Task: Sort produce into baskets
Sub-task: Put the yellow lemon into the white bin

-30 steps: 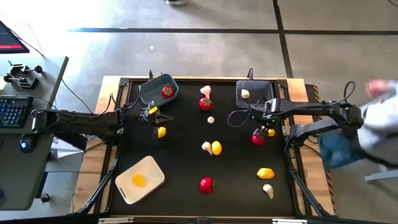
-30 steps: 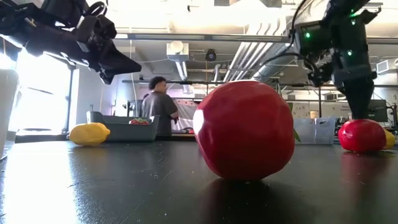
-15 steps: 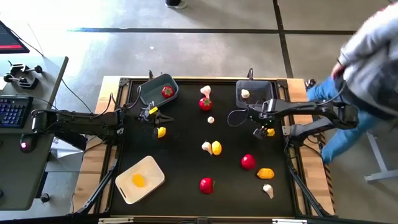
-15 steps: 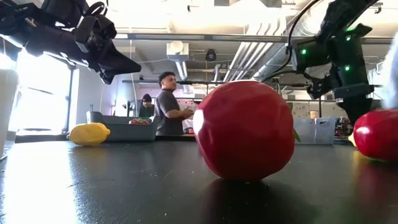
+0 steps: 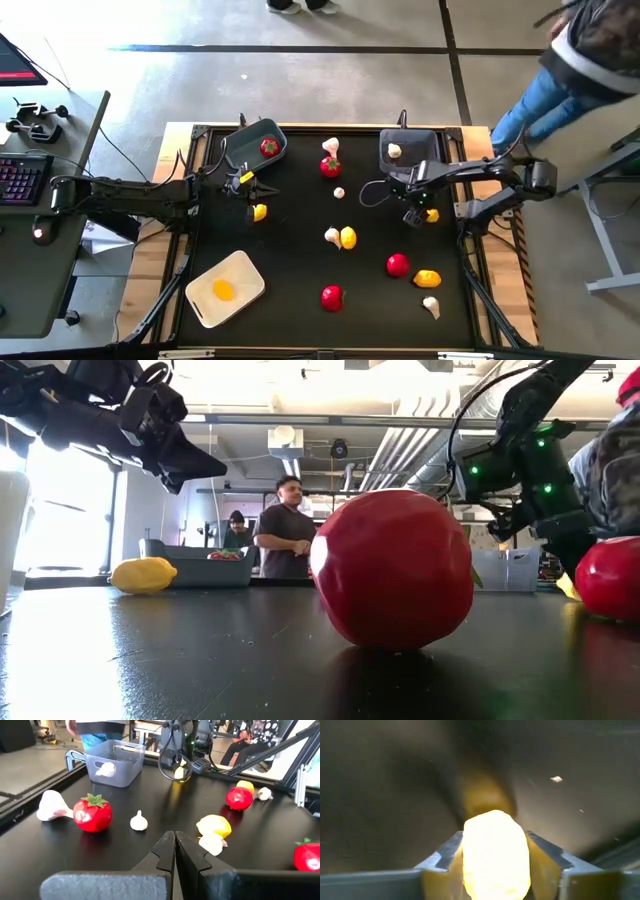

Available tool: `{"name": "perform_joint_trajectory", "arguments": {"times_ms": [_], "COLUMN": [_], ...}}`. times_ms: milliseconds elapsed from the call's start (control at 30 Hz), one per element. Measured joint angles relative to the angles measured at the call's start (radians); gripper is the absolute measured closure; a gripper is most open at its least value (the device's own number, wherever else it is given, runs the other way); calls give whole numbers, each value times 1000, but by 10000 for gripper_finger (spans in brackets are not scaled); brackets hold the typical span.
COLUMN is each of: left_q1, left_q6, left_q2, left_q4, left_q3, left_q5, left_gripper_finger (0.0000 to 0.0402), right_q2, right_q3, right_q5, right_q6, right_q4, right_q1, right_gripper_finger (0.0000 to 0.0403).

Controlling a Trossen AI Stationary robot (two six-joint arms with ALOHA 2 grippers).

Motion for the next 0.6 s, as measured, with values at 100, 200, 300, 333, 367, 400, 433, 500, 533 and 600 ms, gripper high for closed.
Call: {"name": "perform_joint_trajectory", "arguments": {"times_ms": [100, 200, 300, 333, 367, 400, 433, 500, 533, 600], "left_q1": [0, 1, 9, 14, 19, 24, 29, 37, 39, 39], "left_q6": [-38, -68, -96, -108, -118, -125, -134, -150, -159, -170], "left_q2": [0, 0, 0, 0, 0, 0, 0, 8, 13, 28], "left_q4": [0, 1, 5, 7, 11, 16, 25, 54, 66, 96], "left_q3": [0, 0, 0, 0, 0, 0, 0, 0, 1, 1], "left_q5": [-1, -2, -2, -1, 6, 18, 37, 82, 101, 124], "left_gripper_finger": [401, 401, 401, 401, 401, 401, 401, 401, 401, 401], "right_q2": [-15, -66, -129, -148, -156, -159, -158, -151, -142, -113], "right_q3": [48, 93, 106, 100, 94, 87, 79, 63, 57, 51], "right_q5": [-4, 7, 9, 13, 19, 30, 49, 75, 88, 111], "right_q6": [19, 24, 49, 58, 66, 67, 64, 39, 21, -16], "right_q4": [17, 56, 218, 282, 353, 428, 500, 669, 762, 913], "right_q1": [14, 44, 77, 87, 98, 111, 126, 152, 164, 182], "right_gripper_finger": [275, 275, 275, 275, 275, 275, 275, 275, 275, 275]}}
